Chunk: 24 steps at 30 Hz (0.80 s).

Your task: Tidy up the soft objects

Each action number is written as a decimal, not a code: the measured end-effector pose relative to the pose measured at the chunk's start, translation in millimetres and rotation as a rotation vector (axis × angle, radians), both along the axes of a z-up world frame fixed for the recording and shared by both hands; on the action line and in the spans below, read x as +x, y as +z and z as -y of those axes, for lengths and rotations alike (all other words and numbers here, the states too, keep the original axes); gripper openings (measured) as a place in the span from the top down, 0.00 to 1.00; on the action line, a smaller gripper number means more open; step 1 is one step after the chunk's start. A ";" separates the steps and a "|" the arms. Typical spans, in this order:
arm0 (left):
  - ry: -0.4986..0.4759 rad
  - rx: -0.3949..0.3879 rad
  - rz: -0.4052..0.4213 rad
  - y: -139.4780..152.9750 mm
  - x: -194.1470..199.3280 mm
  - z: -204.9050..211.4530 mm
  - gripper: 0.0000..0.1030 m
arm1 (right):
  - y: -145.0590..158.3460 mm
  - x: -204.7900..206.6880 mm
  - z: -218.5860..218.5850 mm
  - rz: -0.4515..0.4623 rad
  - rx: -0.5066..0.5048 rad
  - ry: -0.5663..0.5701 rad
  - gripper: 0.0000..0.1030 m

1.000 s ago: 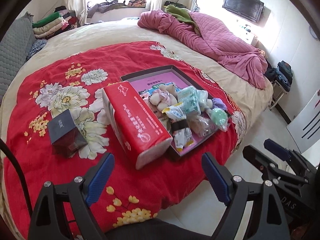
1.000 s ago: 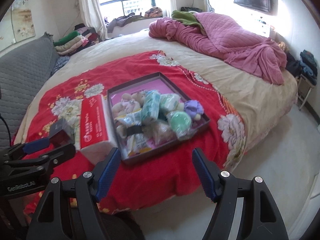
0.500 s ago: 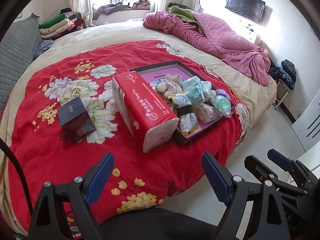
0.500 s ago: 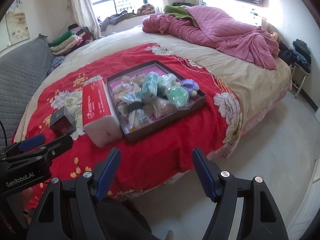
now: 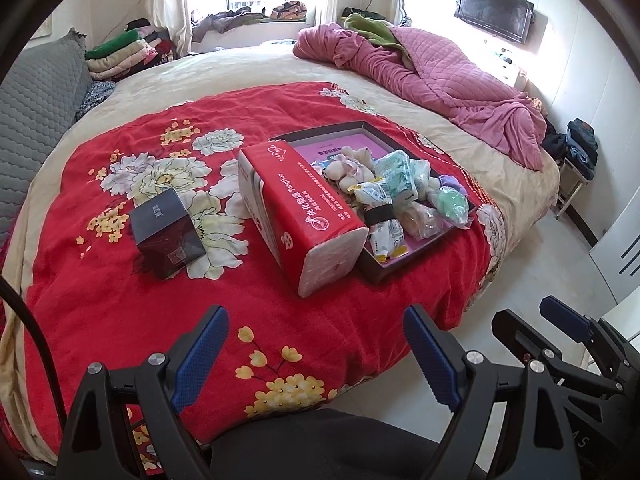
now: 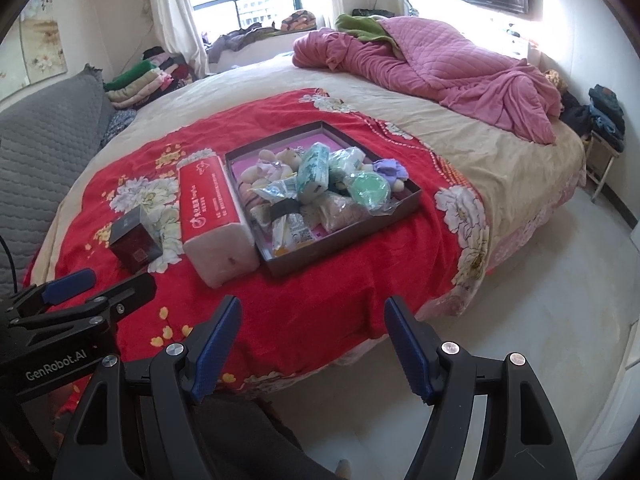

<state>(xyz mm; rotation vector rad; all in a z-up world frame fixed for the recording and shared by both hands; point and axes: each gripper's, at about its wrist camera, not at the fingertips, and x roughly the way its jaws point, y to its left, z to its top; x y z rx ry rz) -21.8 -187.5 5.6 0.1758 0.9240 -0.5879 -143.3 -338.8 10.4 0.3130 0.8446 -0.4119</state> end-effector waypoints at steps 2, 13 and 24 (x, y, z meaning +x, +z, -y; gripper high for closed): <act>0.003 0.001 -0.001 -0.3 -0.5 -1.4 0.14 | -1.2 -0.4 -2.0 -0.005 -0.002 0.003 0.28; 0.013 0.019 -0.008 -5.1 0.7 -5.0 0.14 | -2.3 0.0 -4.9 -0.015 0.003 0.011 0.28; 0.012 0.027 -0.008 -6.3 -0.2 -5.0 0.14 | -3.3 0.2 -5.1 -0.018 0.005 0.008 0.28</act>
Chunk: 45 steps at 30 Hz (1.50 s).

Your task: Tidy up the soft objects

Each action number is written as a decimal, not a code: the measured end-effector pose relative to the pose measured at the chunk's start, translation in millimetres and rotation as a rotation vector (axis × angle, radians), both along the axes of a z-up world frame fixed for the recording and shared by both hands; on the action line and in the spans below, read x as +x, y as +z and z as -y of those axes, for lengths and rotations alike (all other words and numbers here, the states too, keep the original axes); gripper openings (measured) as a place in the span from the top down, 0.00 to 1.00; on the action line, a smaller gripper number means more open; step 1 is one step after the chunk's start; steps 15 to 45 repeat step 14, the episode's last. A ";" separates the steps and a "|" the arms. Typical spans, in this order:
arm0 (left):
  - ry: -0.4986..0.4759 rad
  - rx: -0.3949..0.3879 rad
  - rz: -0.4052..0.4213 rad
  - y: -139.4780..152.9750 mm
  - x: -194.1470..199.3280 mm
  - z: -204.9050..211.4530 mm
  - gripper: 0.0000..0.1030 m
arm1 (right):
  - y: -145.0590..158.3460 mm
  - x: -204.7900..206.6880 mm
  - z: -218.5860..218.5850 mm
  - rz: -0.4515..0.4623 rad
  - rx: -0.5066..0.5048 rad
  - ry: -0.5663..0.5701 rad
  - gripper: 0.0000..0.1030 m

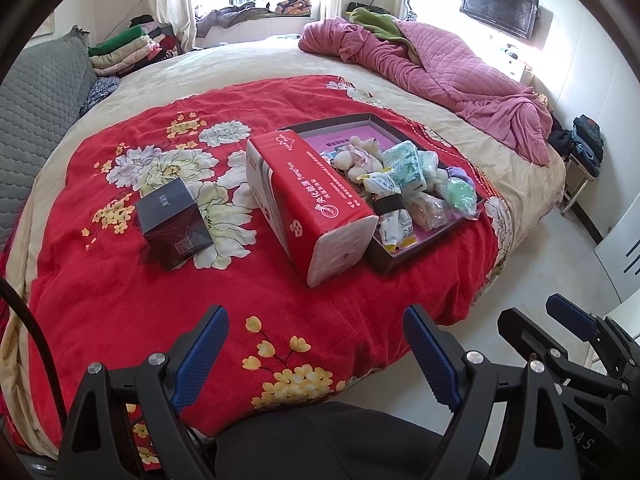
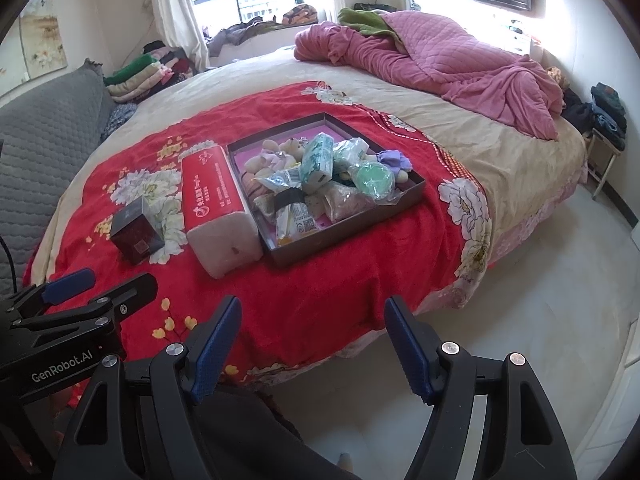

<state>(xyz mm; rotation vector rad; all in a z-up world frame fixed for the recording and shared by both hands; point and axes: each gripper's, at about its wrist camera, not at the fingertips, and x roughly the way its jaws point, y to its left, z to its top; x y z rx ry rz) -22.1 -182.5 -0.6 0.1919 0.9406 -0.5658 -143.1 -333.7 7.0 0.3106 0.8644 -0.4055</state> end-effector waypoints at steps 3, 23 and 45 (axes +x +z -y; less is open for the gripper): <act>-0.001 -0.001 0.001 -0.1 0.1 0.1 0.14 | -0.3 0.2 0.0 -0.001 0.000 0.000 0.28; 0.000 0.007 -0.006 -3.4 -0.3 -2.2 0.14 | -0.6 -0.1 0.9 -0.004 0.003 -0.006 0.28; 0.000 0.007 -0.006 -3.4 -0.3 -2.2 0.14 | -0.6 -0.1 0.9 -0.004 0.003 -0.006 0.28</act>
